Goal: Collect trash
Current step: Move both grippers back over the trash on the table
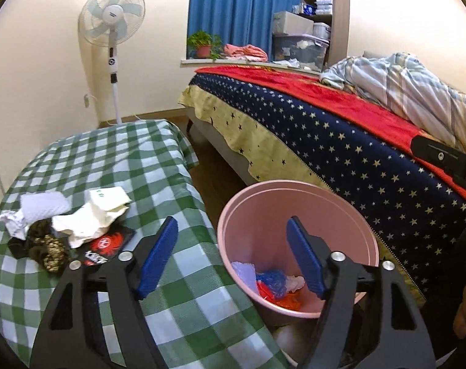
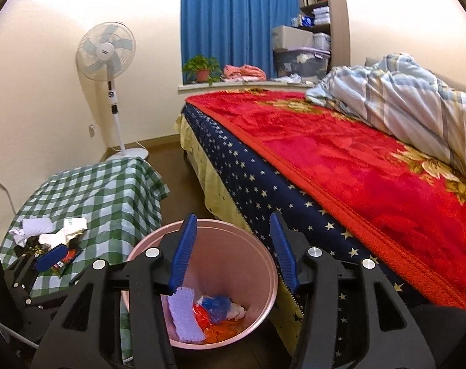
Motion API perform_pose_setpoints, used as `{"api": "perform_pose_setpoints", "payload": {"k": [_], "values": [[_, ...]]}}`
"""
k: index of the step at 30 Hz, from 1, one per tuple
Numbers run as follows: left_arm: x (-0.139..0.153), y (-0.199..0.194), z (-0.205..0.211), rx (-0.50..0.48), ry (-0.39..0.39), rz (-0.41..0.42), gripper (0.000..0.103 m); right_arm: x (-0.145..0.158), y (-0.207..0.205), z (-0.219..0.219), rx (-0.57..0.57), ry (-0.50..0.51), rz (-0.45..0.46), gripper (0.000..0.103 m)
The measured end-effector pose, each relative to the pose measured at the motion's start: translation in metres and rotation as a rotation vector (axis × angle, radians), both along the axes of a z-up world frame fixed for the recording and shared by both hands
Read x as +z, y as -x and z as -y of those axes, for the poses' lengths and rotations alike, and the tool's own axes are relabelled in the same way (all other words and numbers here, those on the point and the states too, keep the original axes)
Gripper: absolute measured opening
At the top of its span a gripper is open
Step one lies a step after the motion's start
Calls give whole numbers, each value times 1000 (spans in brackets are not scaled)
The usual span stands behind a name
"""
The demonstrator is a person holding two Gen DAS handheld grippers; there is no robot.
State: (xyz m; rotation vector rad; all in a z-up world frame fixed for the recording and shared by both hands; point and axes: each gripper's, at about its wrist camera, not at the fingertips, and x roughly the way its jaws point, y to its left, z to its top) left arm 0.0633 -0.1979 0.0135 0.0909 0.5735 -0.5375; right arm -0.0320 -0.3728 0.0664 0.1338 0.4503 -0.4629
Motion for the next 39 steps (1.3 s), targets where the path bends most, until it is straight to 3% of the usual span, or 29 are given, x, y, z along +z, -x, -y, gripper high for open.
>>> {"api": "perform_pose_setpoints", "payload": {"k": [6, 16, 21, 28, 35, 39], "values": [[11, 8, -25, 48, 23, 3, 51, 11, 6, -22, 51, 12, 20, 50], [8, 4, -76, 222, 22, -11, 50, 8, 3, -52, 140, -54, 39, 49], [1, -9, -103, 347, 18, -18, 50, 5, -16, -68, 233, -67, 61, 47], [-10, -26, -137, 498, 14, -17, 50, -17, -55, -87, 360, -129, 29, 34], [-17, -40, -160, 593, 10, -22, 50, -34, -92, -106, 447, -194, 11, 24], [-21, -50, -170, 623, 19, -40, 50, -45, -113, -112, 472, -242, -3, 24]]}}
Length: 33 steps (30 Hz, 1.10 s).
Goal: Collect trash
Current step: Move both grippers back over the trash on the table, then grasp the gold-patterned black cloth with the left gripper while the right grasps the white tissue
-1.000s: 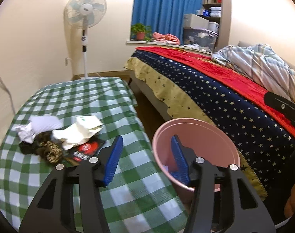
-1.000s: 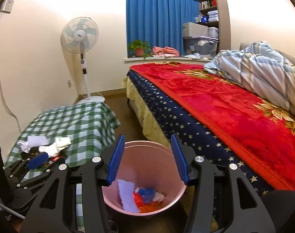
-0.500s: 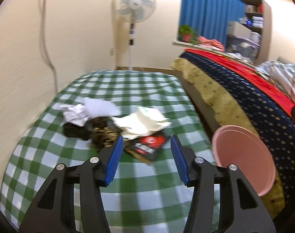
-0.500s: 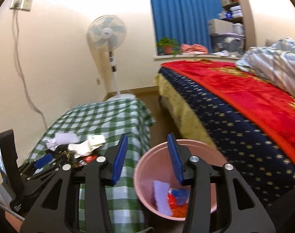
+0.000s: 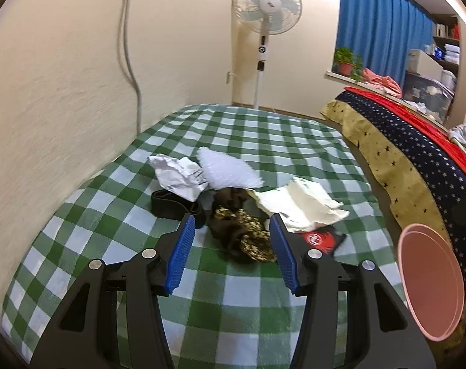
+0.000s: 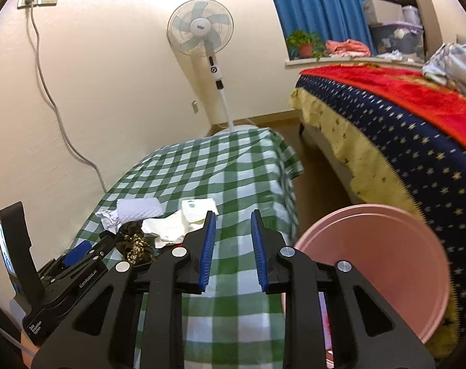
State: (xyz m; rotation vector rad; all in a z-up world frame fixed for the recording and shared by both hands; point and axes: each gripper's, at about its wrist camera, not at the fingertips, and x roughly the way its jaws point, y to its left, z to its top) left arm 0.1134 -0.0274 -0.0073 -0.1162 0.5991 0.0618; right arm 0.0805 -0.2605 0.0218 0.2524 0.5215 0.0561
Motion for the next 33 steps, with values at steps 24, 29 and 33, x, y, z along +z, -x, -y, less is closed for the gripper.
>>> {"api": "perform_pose_setpoints", "payload": {"k": [24, 29, 33], "values": [[-36, -48, -14, 32, 104, -125, 56, -71, -105, -28, 145, -283, -235, 38], [-42, -53, -19, 55, 136, -160, 57, -81, -118, -36, 189, -317, -276, 37], [-45, -56, -19, 59, 135, -175, 57, -91, -126, -34, 196, -351, -316, 35]]}}
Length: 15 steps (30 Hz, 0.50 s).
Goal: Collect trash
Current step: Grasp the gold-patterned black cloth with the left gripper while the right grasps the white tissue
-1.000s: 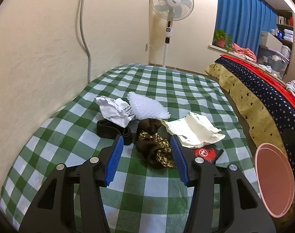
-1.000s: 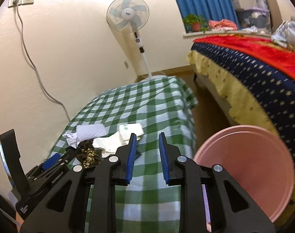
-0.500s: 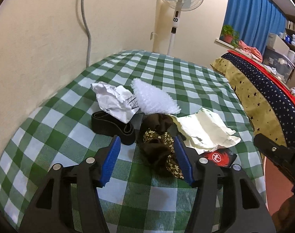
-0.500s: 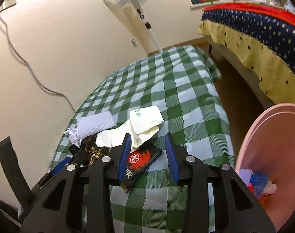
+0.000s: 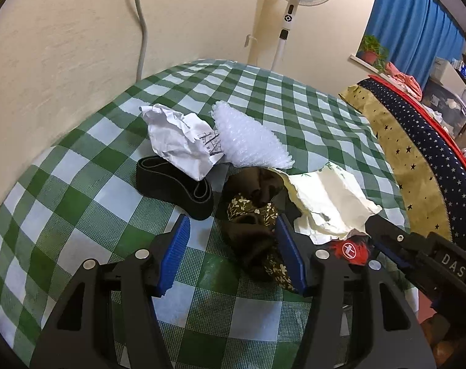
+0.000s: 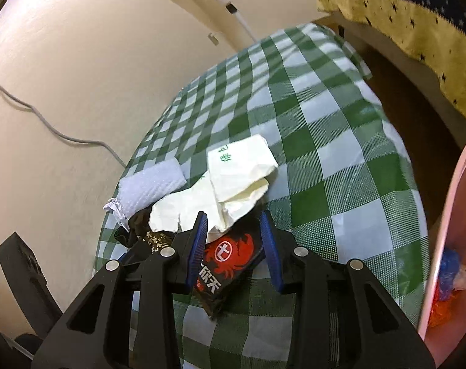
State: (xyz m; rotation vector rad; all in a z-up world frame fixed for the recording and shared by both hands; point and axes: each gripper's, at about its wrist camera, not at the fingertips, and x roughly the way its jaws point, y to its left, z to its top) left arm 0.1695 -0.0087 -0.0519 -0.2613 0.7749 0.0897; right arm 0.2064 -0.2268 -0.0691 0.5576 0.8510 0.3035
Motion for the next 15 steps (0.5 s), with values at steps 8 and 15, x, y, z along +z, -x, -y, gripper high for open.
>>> {"api": "perform_pose_setpoints", "payload": {"k": [8, 15], "values": [[-4, -7, 2, -8, -11, -56, 58, 1, -5, -3, 36, -1, -10, 5], [-1, -1, 15, -66, -34, -24, 26, 18, 4, -1, 32, 31, 36, 3]]}}
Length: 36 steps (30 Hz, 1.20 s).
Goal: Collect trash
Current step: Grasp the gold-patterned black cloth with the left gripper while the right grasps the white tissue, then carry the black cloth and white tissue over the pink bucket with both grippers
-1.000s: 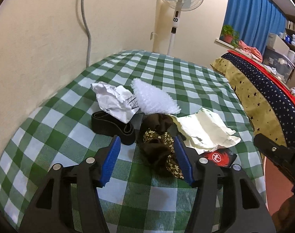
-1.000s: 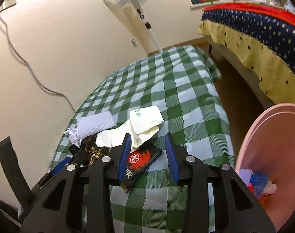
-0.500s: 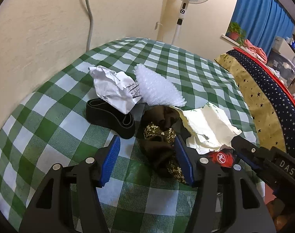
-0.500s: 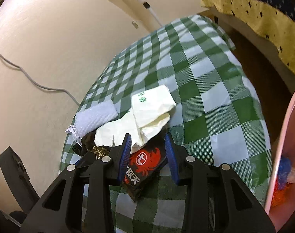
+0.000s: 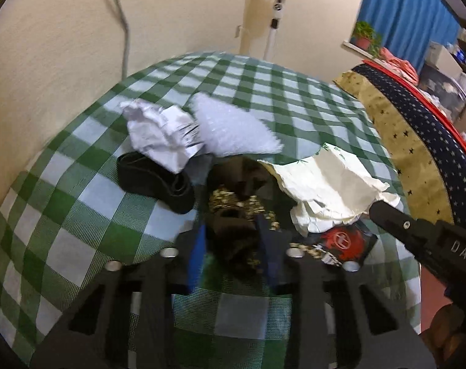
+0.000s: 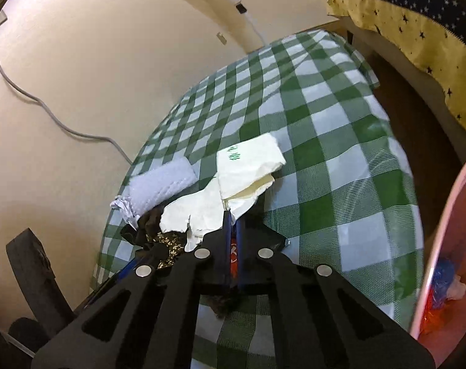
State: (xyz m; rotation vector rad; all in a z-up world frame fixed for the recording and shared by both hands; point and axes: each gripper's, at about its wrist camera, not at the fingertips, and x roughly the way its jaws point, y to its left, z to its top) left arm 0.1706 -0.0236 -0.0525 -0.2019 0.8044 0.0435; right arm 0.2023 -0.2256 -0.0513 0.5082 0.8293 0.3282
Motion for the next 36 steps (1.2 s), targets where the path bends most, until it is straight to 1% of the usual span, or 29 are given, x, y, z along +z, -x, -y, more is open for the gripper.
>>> {"api": "perform_pose_setpoints", "payload": {"k": [3, 5, 6, 8, 11, 12, 13, 16, 18, 20, 23, 28, 33, 36], "values": [[0, 2, -4, -11, 22, 5, 22, 1, 8, -1, 12, 42, 22, 2], [2, 3, -3, -13, 20, 22, 17, 2, 12, 0, -6, 35, 36, 2], [3, 4, -2, -9, 17, 25, 17, 6, 15, -2, -9, 53, 51, 2], [3, 7, -2, -7, 47, 31, 17, 14, 22, -5, -6, 79, 85, 2], [7, 16, 3, -24, 24, 57, 15, 26, 35, -5, -35, 112, 105, 2], [9, 19, 4, -31, 29, 59, 15, 31, 40, -5, -46, 116, 110, 2], [12, 22, 5, -39, 30, 62, 15, 37, 46, -5, -53, 139, 119, 2], [23, 31, 9, -70, 4, 99, 15, 52, 63, -3, -83, 184, 156, 2], [26, 35, 9, -79, 14, 107, 15, 60, 75, 1, -110, 217, 180, 2], [30, 41, 11, -92, 14, 117, 15, 65, 87, 6, -126, 234, 188, 2], [37, 48, 12, -106, 21, 130, 15, 73, 106, 11, -141, 296, 196, 2], [50, 60, 24, -165, 6, 159, 15, 88, 130, 21, -173, 363, 211, 2], [59, 73, 38, -219, -8, 181, 15, 104, 154, 33, -216, 415, 228, 2], [64, 76, 43, -245, 1, 189, 15, 113, 167, 44, -243, 441, 234, 2]]}}
